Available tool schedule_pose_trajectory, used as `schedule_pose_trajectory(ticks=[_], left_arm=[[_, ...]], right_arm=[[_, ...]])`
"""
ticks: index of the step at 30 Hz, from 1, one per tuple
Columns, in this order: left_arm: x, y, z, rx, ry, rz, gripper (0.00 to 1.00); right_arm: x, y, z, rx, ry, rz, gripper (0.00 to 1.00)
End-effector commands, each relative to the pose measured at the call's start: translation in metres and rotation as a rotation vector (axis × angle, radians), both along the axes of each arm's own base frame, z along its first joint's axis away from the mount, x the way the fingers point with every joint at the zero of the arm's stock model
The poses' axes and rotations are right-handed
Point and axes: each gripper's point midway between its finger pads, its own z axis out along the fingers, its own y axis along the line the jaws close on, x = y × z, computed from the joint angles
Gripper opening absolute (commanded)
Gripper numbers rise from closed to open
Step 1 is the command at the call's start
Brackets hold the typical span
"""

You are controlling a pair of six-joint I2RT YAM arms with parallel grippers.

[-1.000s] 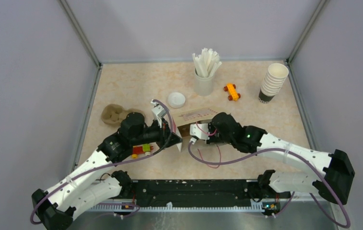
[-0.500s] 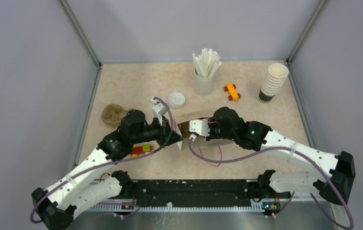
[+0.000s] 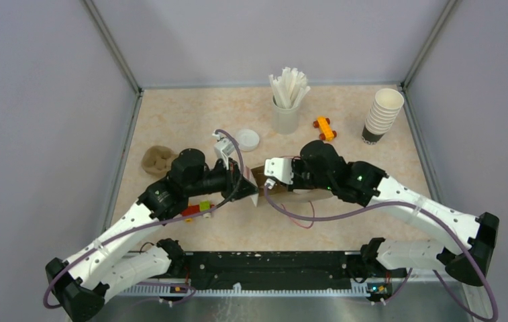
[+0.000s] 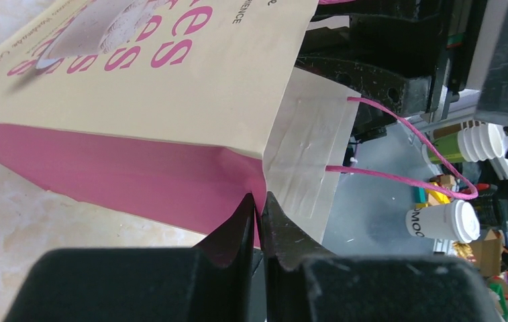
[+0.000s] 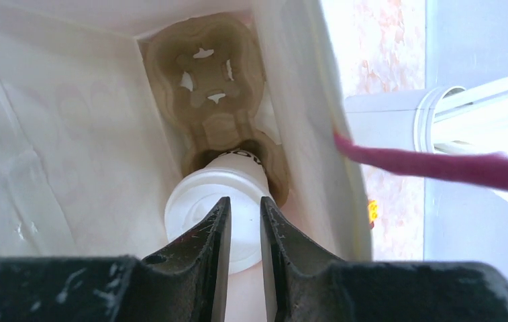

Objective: Pack the takeout coffee

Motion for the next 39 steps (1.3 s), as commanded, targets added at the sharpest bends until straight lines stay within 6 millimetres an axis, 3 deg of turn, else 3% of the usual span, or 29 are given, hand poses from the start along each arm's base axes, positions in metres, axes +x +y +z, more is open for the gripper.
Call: schedule_pose_trajectory(ticks=[1, 12, 26, 32, 39], left_arm=[[0.002, -0.005, 0.035, -0.083, -0.003, 0.02, 0.13], [0.002, -0.008, 0.034, -0.066, 0.109, 0.042, 0.14], [0.007, -0.004, 0.028, -0.043, 0.152, 0.099, 0.2], [0.014, -0.001, 0.029, -0.022, 0.144, 0.139, 0.3], [0.027, 0.006, 0.029, 0.012, 0.114, 0.209, 0.34]], right_arm=[[-0.001, 0.008, 0.024, 0.056, 0.042, -0.009, 0.22], [-0.007, 0.024, 0.047, 0.139, 0.127, 0.003, 0.23], [0.001, 0.023, 0.09, 0.304, 0.14, -0.077, 0.23], [0.002, 0.021, 0.104, 0.351, 0.127, -0.093, 0.24], [0.008, 0.005, 0.141, 0.482, 0.02, -0.16, 0.23]])
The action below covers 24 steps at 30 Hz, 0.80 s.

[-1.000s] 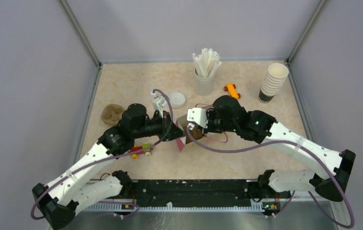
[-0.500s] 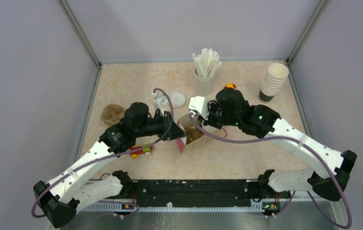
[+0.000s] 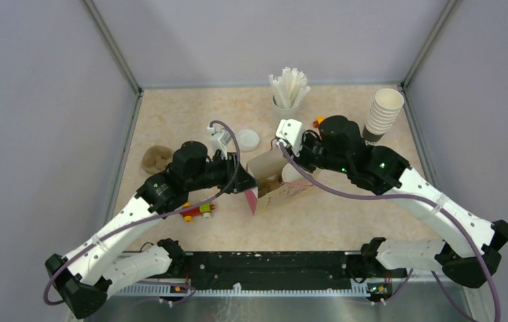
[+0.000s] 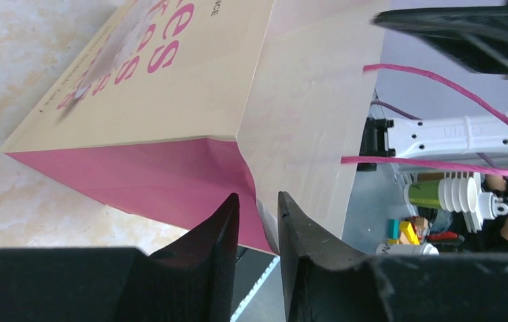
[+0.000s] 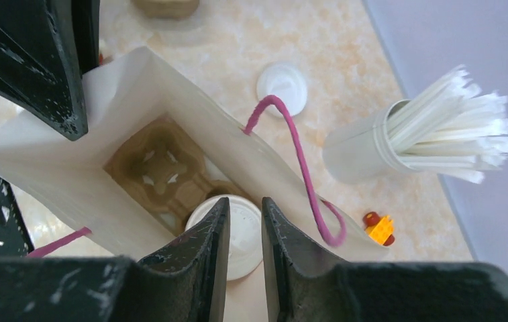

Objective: Pack the takeout coffee

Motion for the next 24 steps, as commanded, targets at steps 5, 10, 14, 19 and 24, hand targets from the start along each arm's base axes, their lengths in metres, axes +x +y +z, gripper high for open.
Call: schedule_pose_trajectory(ticks=[5, 10, 14, 19, 24], left_arm=[[0.02, 0.006, 0.018, 0.039, -0.076, 0.078, 0.38], [0.024, 0.006, 0.02, 0.042, -0.097, 0.088, 0.39], [0.028, 0.008, 0.032, 0.029, -0.13, 0.105, 0.42], [0.03, 0.014, 0.065, 0.011, -0.188, 0.13, 0.65], [0.021, 0.026, 0.095, 0.015, -0.243, 0.133, 0.96]], right_arm=[[-0.002, -0.018, 0.073, 0.226, -0.137, -0.077, 0.23], [0.004, -0.037, 0.106, 0.382, -0.183, -0.212, 0.24], [0.009, -0.054, 0.128, 0.545, -0.153, -0.364, 0.29], [0.03, -0.053, 0.117, 0.48, -0.052, -0.522, 0.34], [0.072, -0.053, 0.108, 0.468, 0.029, -0.663, 0.38]])
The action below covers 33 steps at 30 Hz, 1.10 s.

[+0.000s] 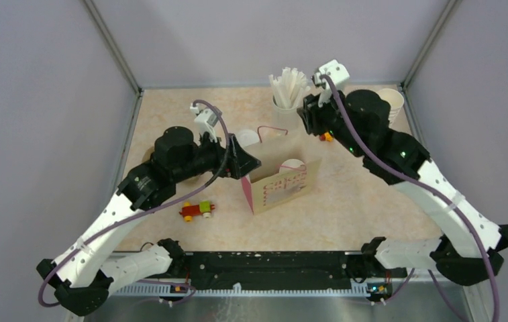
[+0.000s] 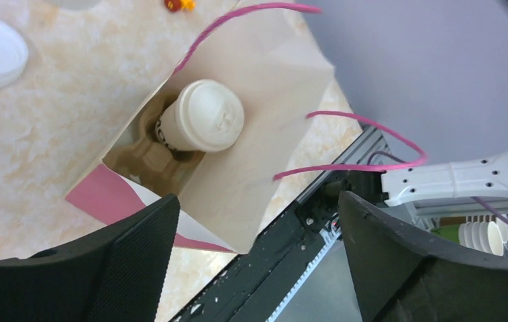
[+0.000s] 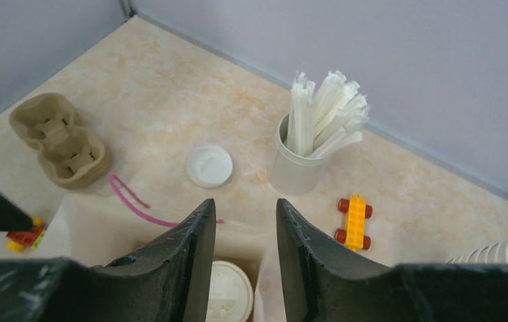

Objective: Pack the takeout coffee

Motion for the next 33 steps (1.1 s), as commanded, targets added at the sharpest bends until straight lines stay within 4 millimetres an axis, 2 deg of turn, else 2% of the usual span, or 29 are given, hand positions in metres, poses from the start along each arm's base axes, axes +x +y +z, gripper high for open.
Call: schedule_pose_trajectory(ticks=[1, 4, 6, 10, 13, 16, 18, 24, 28, 33], left_arm=[[-0.006, 0.016, 0.04, -0.006, -0.098, 0.02, 0.98], [-0.016, 0.028, 0.05, -0.012, -0.116, 0.036, 0.99], [-0.027, 0.032, 0.059, -0.044, -0.118, 0.019, 0.99], [-0.047, 0.046, 0.063, -0.079, -0.074, 0.029, 0.99], [-0.054, 0.059, 0.054, -0.078, -0.026, 0.081, 0.99], [-0.06, 0.071, 0.054, -0.107, 0.023, 0.146, 0.99], [-0.063, 0.077, 0.052, -0.126, 0.038, 0.176, 0.99], [-0.057, 0.088, 0.046, -0.15, 0.075, 0.272, 0.99], [-0.049, 0.088, 0.045, -0.154, 0.088, 0.314, 0.99], [-0.046, 0.085, 0.05, -0.163, 0.088, 0.317, 0.99]], right_arm=[[0.042, -0.012, -0.013, 0.055, 0.127, -0.163, 0.4], [0.077, -0.021, -0.026, 0.079, 0.162, -0.238, 0.51], [0.103, -0.034, -0.04, 0.084, 0.201, -0.281, 0.52], [0.155, -0.058, -0.075, 0.103, 0.283, -0.334, 0.46], [0.181, -0.066, -0.097, 0.101, 0.304, -0.32, 0.41], [0.205, -0.087, -0.114, 0.156, 0.339, -0.323, 0.36], [0.214, -0.088, -0.12, 0.166, 0.317, -0.249, 0.37], [0.218, -0.071, -0.15, 0.012, 0.245, -0.01, 0.42], [0.221, -0.065, -0.159, -0.011, 0.228, 0.065, 0.43], [0.232, -0.065, -0.167, -0.042, 0.229, 0.075, 0.43]])
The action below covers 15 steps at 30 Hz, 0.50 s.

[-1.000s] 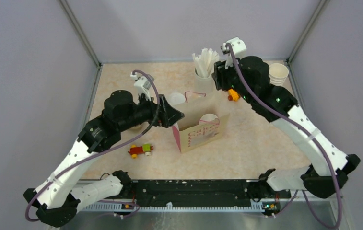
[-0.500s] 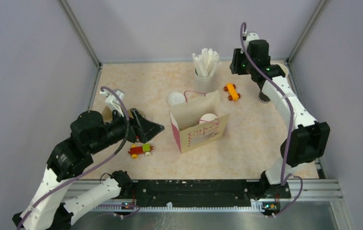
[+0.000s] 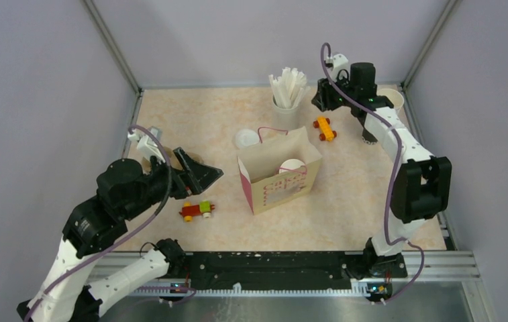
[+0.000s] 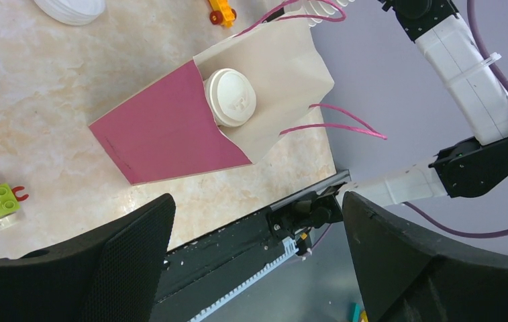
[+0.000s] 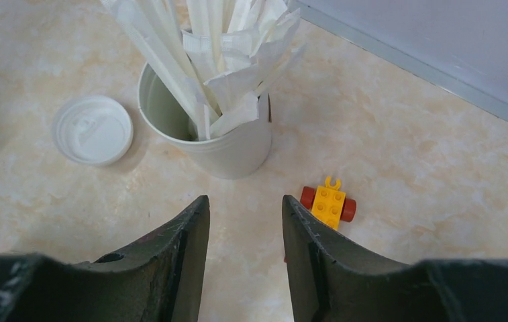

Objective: Pack the takeout coffee

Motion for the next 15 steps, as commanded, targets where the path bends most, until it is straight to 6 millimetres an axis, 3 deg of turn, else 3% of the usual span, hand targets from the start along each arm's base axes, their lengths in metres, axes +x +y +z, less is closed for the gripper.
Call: schedule_pose_trajectory(ticks=[1, 15], left_arm=[[0.008, -0.001, 0.007, -0.017, 0.004, 0.035, 0.99], [0.004, -0.003, 0.009, -0.049, 0.017, 0.023, 0.99]], right_arm=[[0.016, 0.009, 0.02, -0.003, -0.104, 0.079, 0.43], [0.039, 0.025, 0.025, 0.063, -0.124, 0.13, 0.4]])
